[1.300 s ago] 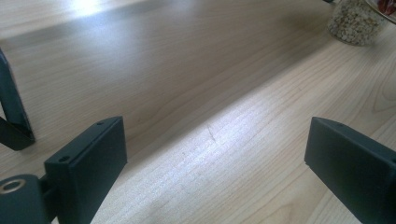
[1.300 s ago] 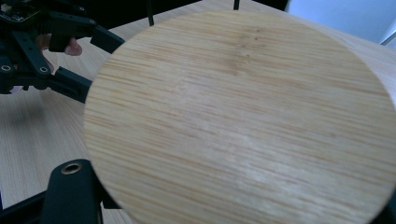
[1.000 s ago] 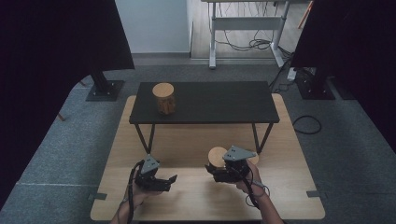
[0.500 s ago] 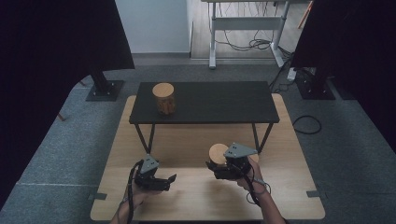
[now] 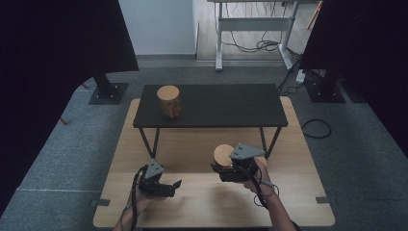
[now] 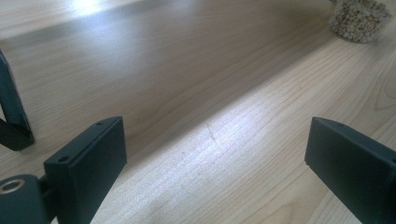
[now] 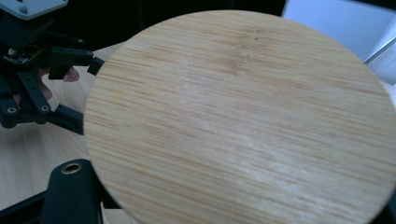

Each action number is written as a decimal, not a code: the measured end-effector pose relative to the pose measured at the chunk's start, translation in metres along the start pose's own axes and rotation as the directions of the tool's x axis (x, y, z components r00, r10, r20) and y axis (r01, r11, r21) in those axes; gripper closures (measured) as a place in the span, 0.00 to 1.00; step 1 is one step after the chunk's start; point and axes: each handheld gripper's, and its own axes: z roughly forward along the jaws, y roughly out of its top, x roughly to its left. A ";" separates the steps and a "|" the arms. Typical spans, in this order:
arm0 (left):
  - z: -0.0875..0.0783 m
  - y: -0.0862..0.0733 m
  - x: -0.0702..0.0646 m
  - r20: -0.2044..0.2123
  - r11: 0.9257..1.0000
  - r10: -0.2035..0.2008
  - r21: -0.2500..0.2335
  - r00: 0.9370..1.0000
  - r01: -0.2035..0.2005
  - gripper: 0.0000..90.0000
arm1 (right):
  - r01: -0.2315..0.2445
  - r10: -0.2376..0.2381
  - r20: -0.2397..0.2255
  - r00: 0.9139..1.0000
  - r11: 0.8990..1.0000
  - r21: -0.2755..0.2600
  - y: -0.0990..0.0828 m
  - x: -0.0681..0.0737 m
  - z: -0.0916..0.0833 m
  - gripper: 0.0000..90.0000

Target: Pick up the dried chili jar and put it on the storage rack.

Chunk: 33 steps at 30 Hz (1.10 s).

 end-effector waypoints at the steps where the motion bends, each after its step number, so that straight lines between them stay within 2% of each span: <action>1: 0.000 0.000 0.000 0.001 1.000 0.000 0.000 1.000 0.000 0.06 | 0.002 -0.002 0.001 1.000 1.000 -0.001 0.002 0.000 0.000 0.28; 8: 0.001 0.000 0.000 0.010 1.000 0.011 0.006 1.000 -0.011 0.06 | 0.002 -0.002 0.004 1.000 1.000 0.005 0.005 -0.003 -0.002 0.28; 16: 0.000 0.000 -0.002 0.000 1.000 0.013 0.005 1.000 -0.013 0.06 | -0.005 0.005 0.019 1.000 1.000 0.016 0.010 -0.008 -0.001 0.28; 33: -0.001 0.000 -0.003 -0.008 1.000 0.011 0.001 1.000 -0.011 0.06 | 0.015 -0.015 0.024 1.000 1.000 -0.016 0.029 -0.009 -0.003 0.28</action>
